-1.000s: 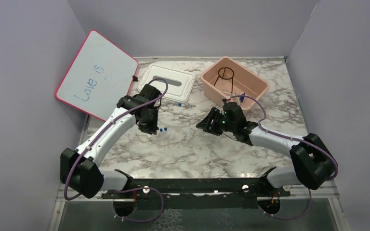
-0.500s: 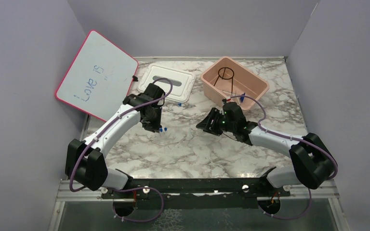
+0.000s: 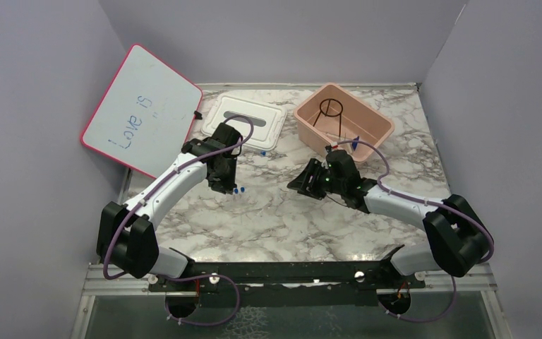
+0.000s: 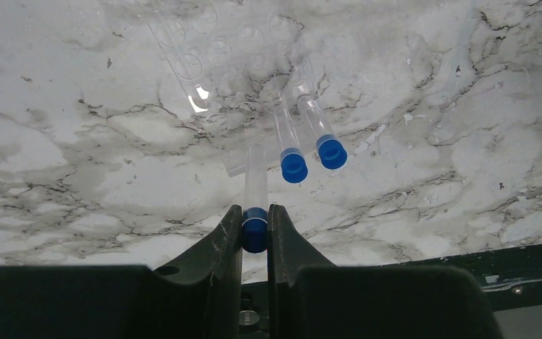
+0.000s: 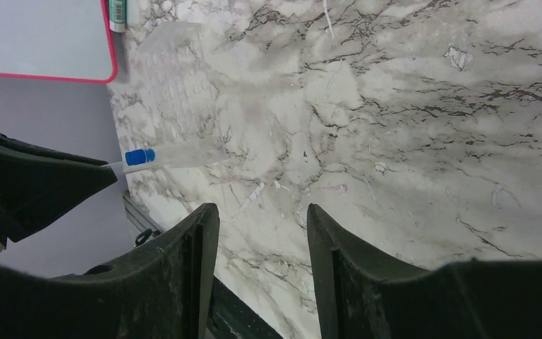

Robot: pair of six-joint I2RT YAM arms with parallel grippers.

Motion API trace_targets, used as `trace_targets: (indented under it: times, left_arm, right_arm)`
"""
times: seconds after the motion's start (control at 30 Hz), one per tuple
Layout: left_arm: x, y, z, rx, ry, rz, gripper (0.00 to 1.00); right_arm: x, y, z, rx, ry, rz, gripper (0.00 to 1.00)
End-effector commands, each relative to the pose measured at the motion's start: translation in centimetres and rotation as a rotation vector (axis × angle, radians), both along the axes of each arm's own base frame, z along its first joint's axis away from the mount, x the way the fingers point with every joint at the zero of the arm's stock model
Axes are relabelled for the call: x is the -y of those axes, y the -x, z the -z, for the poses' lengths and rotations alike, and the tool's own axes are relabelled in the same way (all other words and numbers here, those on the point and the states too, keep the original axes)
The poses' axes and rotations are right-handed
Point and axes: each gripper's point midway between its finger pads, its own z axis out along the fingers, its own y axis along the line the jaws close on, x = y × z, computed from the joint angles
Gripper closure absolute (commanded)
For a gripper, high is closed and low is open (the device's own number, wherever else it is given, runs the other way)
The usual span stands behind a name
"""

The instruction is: Organize the chemistry lab equipment

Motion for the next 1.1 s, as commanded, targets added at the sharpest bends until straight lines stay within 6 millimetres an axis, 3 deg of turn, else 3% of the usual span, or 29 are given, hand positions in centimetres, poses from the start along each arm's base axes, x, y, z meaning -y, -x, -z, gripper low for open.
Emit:
trace_targets:
  times: [0.0, 0.53, 0.87, 1.07]
  left_arm:
    - [-0.3, 0.0, 0.6, 0.000, -0.025, 0.008, 0.85]
    - [-0.4, -0.4, 1.0, 0.022, -0.025, -0.015, 0.86]
    - [0.0, -0.8, 0.0, 0.046, 0.001, -0.021, 0.65]
    - [-0.1, -1.2, -1.1, 0.085, 0.006, -0.037, 0.63]
  right_arm:
    - [-0.1, 0.3, 0.4, -0.017, -0.010, -0.009, 0.48]
    - [0.0, 0.4, 0.5, -0.016, -0.006, -0.008, 0.48]
    - [0.0, 0.4, 0.4, -0.013, -0.010, -0.010, 0.48]
    - [0.1, 0.3, 0.4, -0.002, 0.003, -0.012, 0.48]
